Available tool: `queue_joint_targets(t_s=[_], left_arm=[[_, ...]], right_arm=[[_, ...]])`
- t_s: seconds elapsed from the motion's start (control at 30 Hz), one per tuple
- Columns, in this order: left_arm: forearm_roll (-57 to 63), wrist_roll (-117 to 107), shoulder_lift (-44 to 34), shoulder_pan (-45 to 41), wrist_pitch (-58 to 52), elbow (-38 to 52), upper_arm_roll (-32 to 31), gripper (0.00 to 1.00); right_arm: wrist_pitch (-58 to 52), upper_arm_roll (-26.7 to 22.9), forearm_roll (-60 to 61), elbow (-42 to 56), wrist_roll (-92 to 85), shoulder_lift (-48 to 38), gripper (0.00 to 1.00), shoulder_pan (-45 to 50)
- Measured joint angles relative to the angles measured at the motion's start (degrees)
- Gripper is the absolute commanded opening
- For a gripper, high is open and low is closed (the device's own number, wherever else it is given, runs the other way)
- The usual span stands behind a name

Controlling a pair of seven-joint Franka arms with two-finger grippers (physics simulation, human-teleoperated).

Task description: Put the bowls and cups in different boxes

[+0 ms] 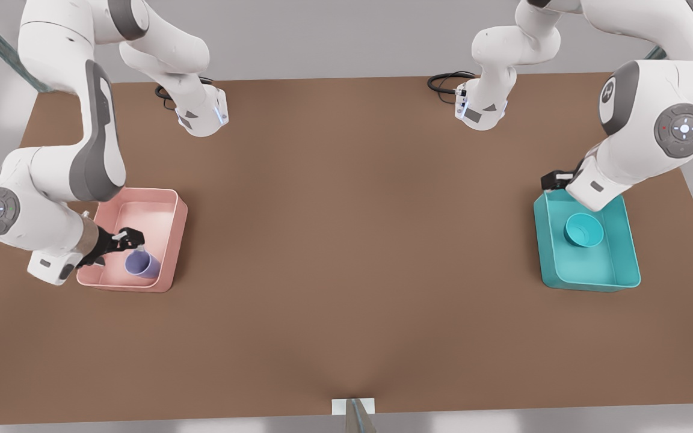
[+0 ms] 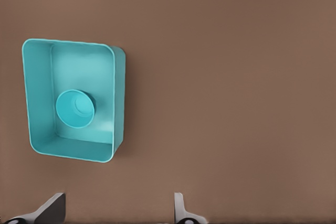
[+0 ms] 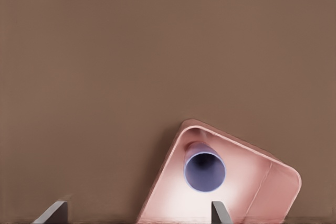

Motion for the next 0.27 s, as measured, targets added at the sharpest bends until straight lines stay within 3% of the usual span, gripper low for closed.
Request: queue_joint_targets(t_s=[0.1,0.27], left_arm=[[-0.02,-0.03,0.01,0.33,-1.18,0.01,0.02,1.0],[-0.02,-0.08,0.08,0.58,-2.12,0.01,0.1,1.0]], right_arm=[[-8.68,-1.5,-1.34,4.13,2.72,-3.73,1.0,4.33],[-10.37,-2.32,-2.37,-7.59,7.02,-11.01,1.0,5.87]])
